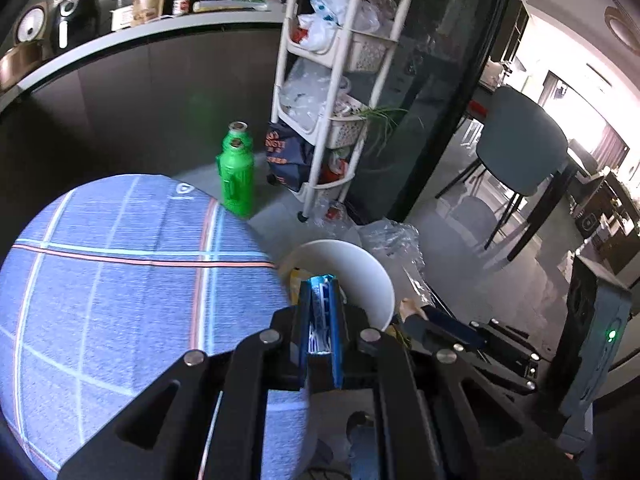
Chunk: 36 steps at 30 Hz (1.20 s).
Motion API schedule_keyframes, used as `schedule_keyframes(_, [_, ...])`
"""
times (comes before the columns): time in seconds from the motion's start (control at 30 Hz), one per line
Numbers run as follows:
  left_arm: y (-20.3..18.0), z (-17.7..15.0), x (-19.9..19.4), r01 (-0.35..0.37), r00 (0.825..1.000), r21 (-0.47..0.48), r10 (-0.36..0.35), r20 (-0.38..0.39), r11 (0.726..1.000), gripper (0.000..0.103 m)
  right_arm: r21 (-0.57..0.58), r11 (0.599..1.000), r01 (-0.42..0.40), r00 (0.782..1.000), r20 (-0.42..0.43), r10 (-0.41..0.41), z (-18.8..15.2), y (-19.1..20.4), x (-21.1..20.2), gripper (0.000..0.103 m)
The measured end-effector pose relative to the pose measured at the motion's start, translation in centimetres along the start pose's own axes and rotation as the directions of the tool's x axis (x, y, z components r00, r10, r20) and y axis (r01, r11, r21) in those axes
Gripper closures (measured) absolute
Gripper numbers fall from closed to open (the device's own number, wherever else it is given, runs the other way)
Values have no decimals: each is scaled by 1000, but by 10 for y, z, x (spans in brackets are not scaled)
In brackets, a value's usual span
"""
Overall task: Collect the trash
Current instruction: 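Carry the small box and bread roll over the white bin and release both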
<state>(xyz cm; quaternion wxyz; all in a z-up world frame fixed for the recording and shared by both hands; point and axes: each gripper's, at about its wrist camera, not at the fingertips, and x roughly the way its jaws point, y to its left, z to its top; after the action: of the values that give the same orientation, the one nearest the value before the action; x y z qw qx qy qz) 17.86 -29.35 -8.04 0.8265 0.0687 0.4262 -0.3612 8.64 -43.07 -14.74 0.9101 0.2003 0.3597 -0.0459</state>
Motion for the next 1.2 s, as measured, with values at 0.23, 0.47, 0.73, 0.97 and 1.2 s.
schedule_keyframes(0.23, [-12,11,41,60,997,5,-60,-58,998,93,47,999,17,999,-39,-15,-11,-30,23,88])
schedule_keyframes(0.47, [-19,18,86,84,989,8,-83,-125,996,93,73,997,28,996,-86,-22,-17,-51,50,88])
schedule_keyframes(0.73, [-19,22,138,94,975,12,-90,-201,996,92,58,998,25,989,-147,-16,-18,-64,92,88])
schedule_keyframes(0.97, [-16,25,169,82,971,3,-79,-227,997,86,27,999,25,984,-176,-20,-17,-70,120,87])
schedule_keyframes(1.2, [-8,35,161,67,988,-30,-71,-141,997,32,-70,997,15,991,-133,-24,-18,-65,125,43])
